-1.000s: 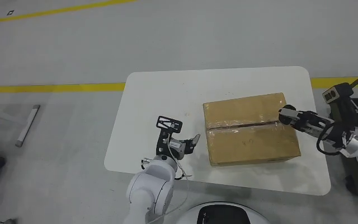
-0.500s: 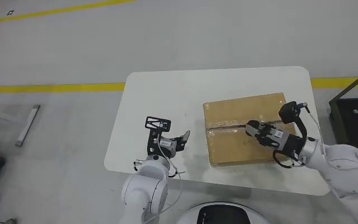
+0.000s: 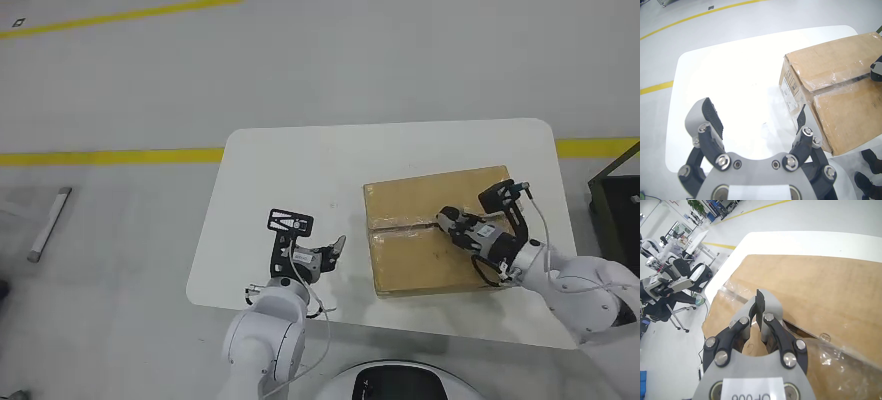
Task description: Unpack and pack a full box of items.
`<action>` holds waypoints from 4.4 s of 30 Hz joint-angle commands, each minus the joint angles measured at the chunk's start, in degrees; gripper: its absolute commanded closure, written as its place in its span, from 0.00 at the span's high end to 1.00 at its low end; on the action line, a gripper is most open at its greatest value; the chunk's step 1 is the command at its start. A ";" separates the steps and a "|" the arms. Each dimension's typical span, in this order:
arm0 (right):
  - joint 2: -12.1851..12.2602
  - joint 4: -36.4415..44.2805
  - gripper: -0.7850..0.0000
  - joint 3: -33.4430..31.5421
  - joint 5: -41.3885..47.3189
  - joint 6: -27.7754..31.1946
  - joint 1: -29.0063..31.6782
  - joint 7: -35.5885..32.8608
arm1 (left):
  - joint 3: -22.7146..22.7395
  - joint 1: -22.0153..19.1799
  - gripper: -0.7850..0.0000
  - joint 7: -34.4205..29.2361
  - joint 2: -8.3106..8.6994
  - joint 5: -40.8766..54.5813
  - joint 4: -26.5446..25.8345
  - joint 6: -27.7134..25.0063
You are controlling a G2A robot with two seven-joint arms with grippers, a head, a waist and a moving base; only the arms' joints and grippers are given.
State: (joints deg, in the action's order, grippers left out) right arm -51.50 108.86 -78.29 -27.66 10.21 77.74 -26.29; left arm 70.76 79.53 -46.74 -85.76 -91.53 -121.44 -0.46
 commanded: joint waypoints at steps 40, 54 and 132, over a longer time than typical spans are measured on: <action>-0.86 4.24 0.00 -10.79 -0.32 0.79 4.32 0.76 | -0.05 0.46 1.00 0.54 0.72 -0.66 -0.86 1.28; -1.04 2.41 0.00 -11.76 -7.56 0.47 8.59 0.52 | -1.31 0.26 1.00 0.47 0.88 -0.93 -0.80 0.53; -4.60 20.69 0.99 -33.12 -17.15 -3.58 37.31 18.19 | 1.91 7.84 1.00 19.74 2.60 -2.98 -7.59 -4.18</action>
State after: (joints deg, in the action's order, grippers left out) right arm -56.10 129.55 -111.41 -44.81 6.63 115.05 -8.10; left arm 72.67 87.38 -27.01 -83.16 -94.51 -129.03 -4.64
